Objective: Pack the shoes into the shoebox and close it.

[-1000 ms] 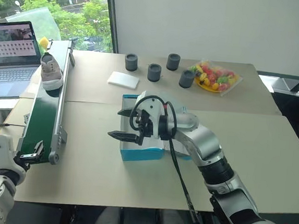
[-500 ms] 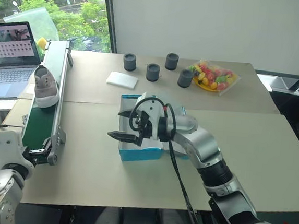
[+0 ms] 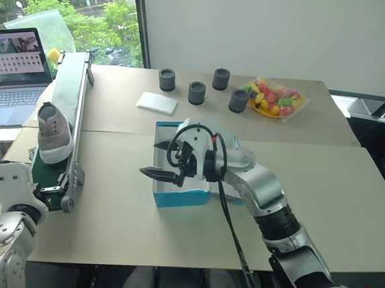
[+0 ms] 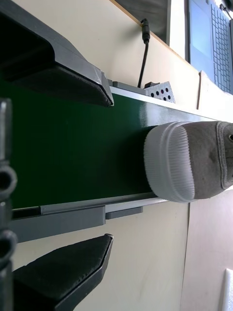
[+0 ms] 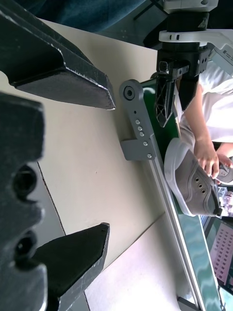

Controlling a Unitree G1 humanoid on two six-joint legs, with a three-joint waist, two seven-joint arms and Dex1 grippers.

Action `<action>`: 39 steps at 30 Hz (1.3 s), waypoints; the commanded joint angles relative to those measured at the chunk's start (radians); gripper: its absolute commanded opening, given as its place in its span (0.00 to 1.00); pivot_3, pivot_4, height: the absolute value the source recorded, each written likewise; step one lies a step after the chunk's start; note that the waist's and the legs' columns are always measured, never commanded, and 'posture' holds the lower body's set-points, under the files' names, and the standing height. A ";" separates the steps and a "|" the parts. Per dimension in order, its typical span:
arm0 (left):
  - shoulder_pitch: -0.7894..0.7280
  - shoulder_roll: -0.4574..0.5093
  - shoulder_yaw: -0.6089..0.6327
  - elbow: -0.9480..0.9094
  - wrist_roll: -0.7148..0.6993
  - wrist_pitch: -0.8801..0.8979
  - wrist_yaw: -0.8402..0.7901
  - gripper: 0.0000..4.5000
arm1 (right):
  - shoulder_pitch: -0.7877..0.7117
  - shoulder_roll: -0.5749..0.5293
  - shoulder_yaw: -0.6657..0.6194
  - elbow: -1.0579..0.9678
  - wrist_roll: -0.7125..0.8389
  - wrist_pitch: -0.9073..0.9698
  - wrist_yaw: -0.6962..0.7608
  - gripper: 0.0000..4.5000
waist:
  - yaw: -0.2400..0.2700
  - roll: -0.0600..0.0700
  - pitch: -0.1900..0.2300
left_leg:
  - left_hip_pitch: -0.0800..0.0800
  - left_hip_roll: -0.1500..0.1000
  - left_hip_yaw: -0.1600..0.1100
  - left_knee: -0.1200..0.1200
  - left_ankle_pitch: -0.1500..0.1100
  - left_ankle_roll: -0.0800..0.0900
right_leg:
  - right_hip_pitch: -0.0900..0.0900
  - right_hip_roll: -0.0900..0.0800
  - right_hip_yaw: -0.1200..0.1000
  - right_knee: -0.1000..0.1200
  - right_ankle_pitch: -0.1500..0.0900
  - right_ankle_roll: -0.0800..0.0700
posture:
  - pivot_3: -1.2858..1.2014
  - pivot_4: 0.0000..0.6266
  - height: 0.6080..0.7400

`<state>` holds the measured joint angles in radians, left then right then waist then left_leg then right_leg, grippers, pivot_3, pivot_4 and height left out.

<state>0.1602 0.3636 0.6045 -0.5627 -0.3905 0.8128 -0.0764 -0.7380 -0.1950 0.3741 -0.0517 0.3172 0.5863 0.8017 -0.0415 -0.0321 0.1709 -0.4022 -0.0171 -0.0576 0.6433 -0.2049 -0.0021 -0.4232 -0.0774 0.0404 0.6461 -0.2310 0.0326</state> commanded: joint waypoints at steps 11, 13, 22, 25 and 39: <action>-0.023 0.000 -0.033 0.030 0.026 0.008 0.026 1.00 | -0.002 0.000 -0.044 -0.067 0.017 0.014 -0.010 0.99 | 0.000 0.000 0.000 | 0.000 0.000 0.000 0.000 0.000 0.000 | 0.000 0.000 0.000 0.000 0.000 0.000 | 0.52 0.24 0.89; -0.027 -0.002 -0.032 0.032 0.023 0.012 0.028 1.00 | -0.004 0.001 -0.048 -0.067 0.019 0.016 -0.012 0.99 | 0.001 0.000 0.000 | 0.000 0.000 0.000 0.000 0.000 0.000 | 0.000 0.000 0.000 0.000 0.000 0.000 | 0.52 0.24 0.89; -0.046 0.000 -0.014 0.031 0.007 0.024 0.020 0.53 | -0.015 0.006 -0.072 -0.069 0.031 0.029 -0.024 1.00 | 0.002 0.000 0.000 | 0.002 0.000 0.000 0.000 0.000 0.000 | 0.001 0.000 0.000 0.001 0.000 0.000 | 0.52 0.24 0.89; -0.047 -0.001 -0.013 0.030 0.004 0.027 0.022 0.33 | -0.018 0.005 -0.080 -0.066 0.033 0.030 -0.029 1.00 | -0.002 0.000 0.000 | 0.002 0.000 0.000 0.000 0.000 0.000 | 0.001 0.000 0.001 0.001 0.000 0.000 | 0.52 0.24 0.89; -0.066 0.005 -0.017 0.041 0.010 0.042 0.039 0.11 | -0.033 0.001 -0.102 -0.040 0.022 0.027 -0.046 1.00 | -0.002 0.000 0.000 | 0.003 0.001 0.001 -0.001 0.000 0.000 | 0.001 0.001 0.001 0.001 0.000 0.000 | 0.52 0.24 0.89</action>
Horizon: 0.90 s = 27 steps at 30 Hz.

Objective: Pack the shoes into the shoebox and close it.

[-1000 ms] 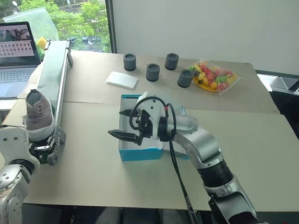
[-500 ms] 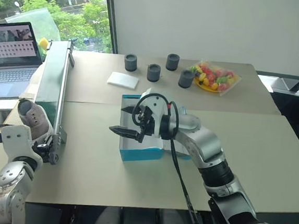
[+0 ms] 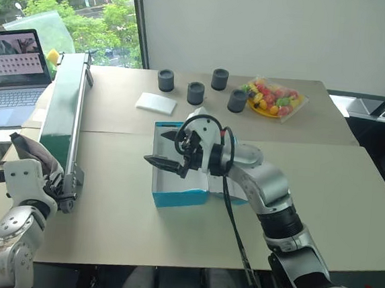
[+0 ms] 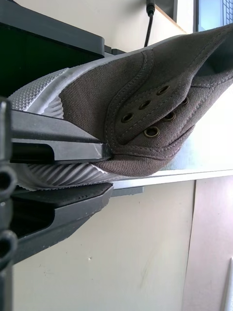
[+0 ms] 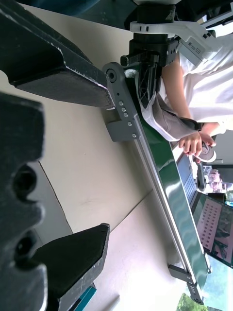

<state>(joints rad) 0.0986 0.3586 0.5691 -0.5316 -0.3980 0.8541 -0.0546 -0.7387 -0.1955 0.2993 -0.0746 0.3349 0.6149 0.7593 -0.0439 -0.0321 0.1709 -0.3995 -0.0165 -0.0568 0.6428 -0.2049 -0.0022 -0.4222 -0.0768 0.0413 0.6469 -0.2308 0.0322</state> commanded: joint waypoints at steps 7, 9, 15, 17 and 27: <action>-0.011 0.002 0.012 0.013 0.013 -0.014 0.013 0.04 | -0.032 -0.003 -0.028 -0.014 0.001 -0.001 -0.010 1.00 | 0.001 0.000 0.000 | 0.000 0.000 0.000 0.000 0.000 0.000 | 0.000 0.000 0.000 0.000 0.000 0.000 | 0.52 0.24 0.89; -0.013 -0.001 0.009 0.013 0.013 -0.013 0.016 0.00 | -0.032 -0.004 -0.028 -0.013 0.001 -0.002 -0.011 1.00 | 0.001 0.000 0.000 | 0.000 0.000 0.000 0.000 0.000 0.000 | 0.000 0.000 0.000 0.000 0.000 0.000 | 0.52 0.24 0.89; -0.028 -0.012 0.004 0.005 0.019 -0.014 0.034 0.00 | -0.032 -0.005 -0.028 -0.011 0.001 -0.002 -0.016 1.00 | 0.001 0.000 0.000 | 0.000 0.000 0.000 0.000 0.000 0.000 | 0.000 0.000 0.000 0.000 0.000 0.000 | 0.52 0.24 0.89; -0.050 -0.033 0.005 -0.016 0.017 -0.027 0.056 0.00 | -0.033 -0.004 -0.030 -0.010 0.003 -0.001 -0.018 1.00 | 0.002 0.000 0.000 | 0.000 0.000 0.000 0.000 0.000 0.000 | 0.000 0.000 0.000 0.000 0.000 0.000 | 0.52 0.24 0.89; -0.110 -0.047 -0.065 -0.107 0.054 -0.082 0.085 0.00 | -0.058 0.035 -0.077 0.034 0.029 0.011 -0.056 1.00 | 0.003 0.000 0.000 | -0.004 -0.001 0.000 0.000 0.000 0.000 | -0.002 0.000 0.000 -0.001 0.000 0.000 | 0.52 0.24 0.89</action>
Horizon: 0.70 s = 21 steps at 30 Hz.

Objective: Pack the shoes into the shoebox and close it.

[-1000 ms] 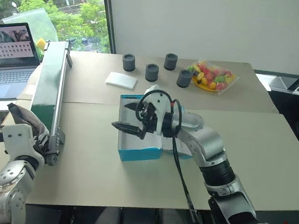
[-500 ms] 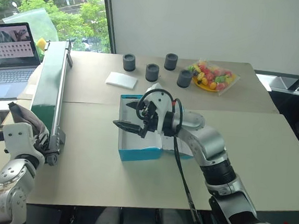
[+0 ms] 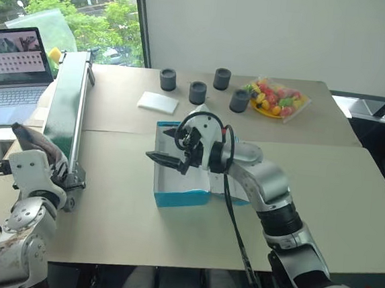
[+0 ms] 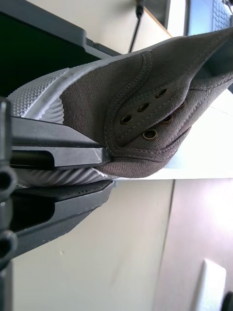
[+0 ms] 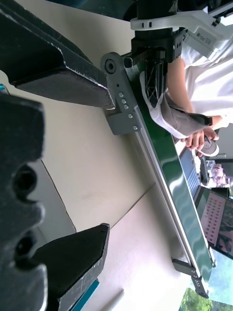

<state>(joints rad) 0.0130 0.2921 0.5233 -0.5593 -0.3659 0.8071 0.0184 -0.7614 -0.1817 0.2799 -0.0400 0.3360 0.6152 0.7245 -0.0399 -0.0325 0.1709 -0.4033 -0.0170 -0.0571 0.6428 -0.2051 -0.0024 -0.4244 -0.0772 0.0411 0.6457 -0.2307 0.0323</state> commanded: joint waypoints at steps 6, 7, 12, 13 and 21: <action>-0.034 0.093 -0.253 -0.182 0.104 -0.019 -0.030 0.00 | -0.185 0.171 -0.378 0.215 0.288 0.392 -0.220 1.00 | -0.001 0.000 0.000 | 0.000 0.000 -0.001 0.000 0.000 0.000 | 0.000 0.000 0.000 0.001 0.000 0.000 | 0.52 0.24 0.89; -0.042 0.093 -0.298 -0.204 0.097 -0.013 -0.044 0.00 | -0.220 0.189 -0.437 0.268 0.336 0.460 -0.247 1.00 | -0.001 0.000 0.000 | 0.000 0.000 -0.001 0.000 0.000 0.000 | 0.000 0.000 0.000 0.001 0.000 0.000 | 0.52 0.24 0.89; -0.107 0.043 -0.458 -0.323 0.006 0.043 -0.097 0.00 | -0.376 0.239 -0.676 0.546 0.486 0.644 -0.365 1.00 | 0.002 0.000 0.000 | -0.003 0.000 0.000 0.000 0.000 0.000 | -0.001 0.000 0.000 -0.001 0.000 0.000 | 0.52 0.24 0.89; -0.117 0.035 -0.465 -0.335 -0.008 0.053 -0.102 0.00 | -0.393 0.241 -0.698 0.574 0.499 0.657 -0.376 1.00 | 0.002 0.000 0.000 | -0.004 0.000 0.001 -0.001 0.000 0.000 | -0.001 0.000 0.000 -0.002 0.000 0.000 | 0.52 0.24 0.89; -0.176 0.008 -0.493 -0.365 -0.068 0.117 -0.115 0.00 | -0.411 0.236 -0.728 0.690 0.490 0.603 -0.391 1.00 | -0.007 0.000 0.000 | -0.004 0.000 0.007 -0.001 -0.001 0.001 | -0.001 0.001 0.000 -0.002 0.000 0.000 | 0.52 0.24 0.89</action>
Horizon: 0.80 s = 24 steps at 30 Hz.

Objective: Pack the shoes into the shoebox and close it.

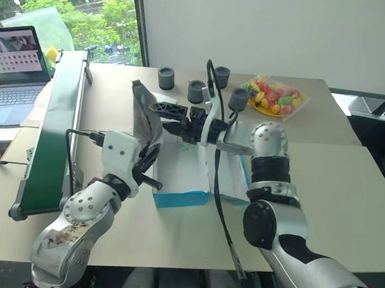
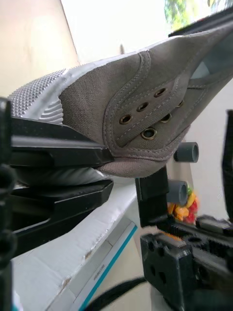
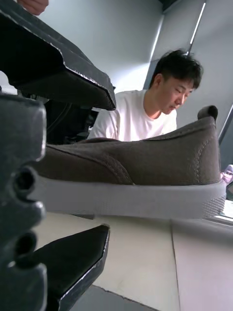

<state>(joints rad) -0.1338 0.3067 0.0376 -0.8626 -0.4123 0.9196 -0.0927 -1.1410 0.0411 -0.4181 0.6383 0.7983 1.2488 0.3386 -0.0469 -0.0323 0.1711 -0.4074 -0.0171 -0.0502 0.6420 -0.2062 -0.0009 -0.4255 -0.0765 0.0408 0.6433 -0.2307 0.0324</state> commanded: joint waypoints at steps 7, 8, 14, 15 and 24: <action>-0.050 -0.021 -0.007 -0.065 -0.047 0.028 0.005 0.00 | -0.026 0.024 -0.050 0.020 0.033 -0.072 -0.025 1.00 | 0.004 0.000 0.000 | 0.000 0.000 0.000 0.000 0.000 0.000 | 0.001 0.000 0.000 0.000 0.000 0.001 | 0.52 0.24 0.89; -0.048 -0.013 -0.002 -0.060 -0.046 0.028 0.002 0.00 | -0.024 0.023 -0.047 0.017 0.030 -0.079 -0.023 1.00 | 0.004 0.000 0.000 | 0.000 0.000 0.000 0.000 0.000 0.000 | 0.001 0.000 0.000 0.000 0.000 0.001 | 0.52 0.24 0.89; -0.026 0.035 0.023 -0.041 -0.030 0.033 -0.007 0.00 | -0.022 0.009 -0.035 0.011 0.017 -0.111 -0.029 0.69 | 0.002 0.000 0.000 | 0.000 0.000 0.000 0.000 0.000 0.000 | 0.001 0.000 0.000 0.000 0.000 0.001 | 0.52 0.24 0.89; -0.025 0.042 0.028 -0.037 -0.027 0.030 -0.008 0.00 | -0.023 0.006 -0.033 0.010 0.017 -0.114 -0.029 0.62 | 0.002 0.000 0.000 | 0.000 0.000 0.000 0.000 0.000 0.000 | 0.001 0.000 0.000 0.000 0.000 0.001 | 0.52 0.24 0.89; -0.032 0.050 0.040 -0.021 -0.015 0.026 -0.002 0.00 | -0.029 0.002 -0.017 -0.003 0.027 -0.095 -0.017 0.10 | 0.002 0.000 0.000 | 0.000 0.000 0.000 0.000 0.000 0.000 | 0.001 0.000 0.000 0.000 0.000 0.001 | 0.52 0.24 0.89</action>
<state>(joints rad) -0.1547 0.3491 0.0524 -0.8708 -0.4508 0.9642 -0.1072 -1.1410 0.0513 -0.4366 0.6711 0.8017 1.1566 0.3030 -0.0444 -0.0323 0.1711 -0.4071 -0.0173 -0.0502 0.6424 -0.2061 -0.0009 -0.4249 -0.0762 0.0406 0.6434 -0.2310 0.0330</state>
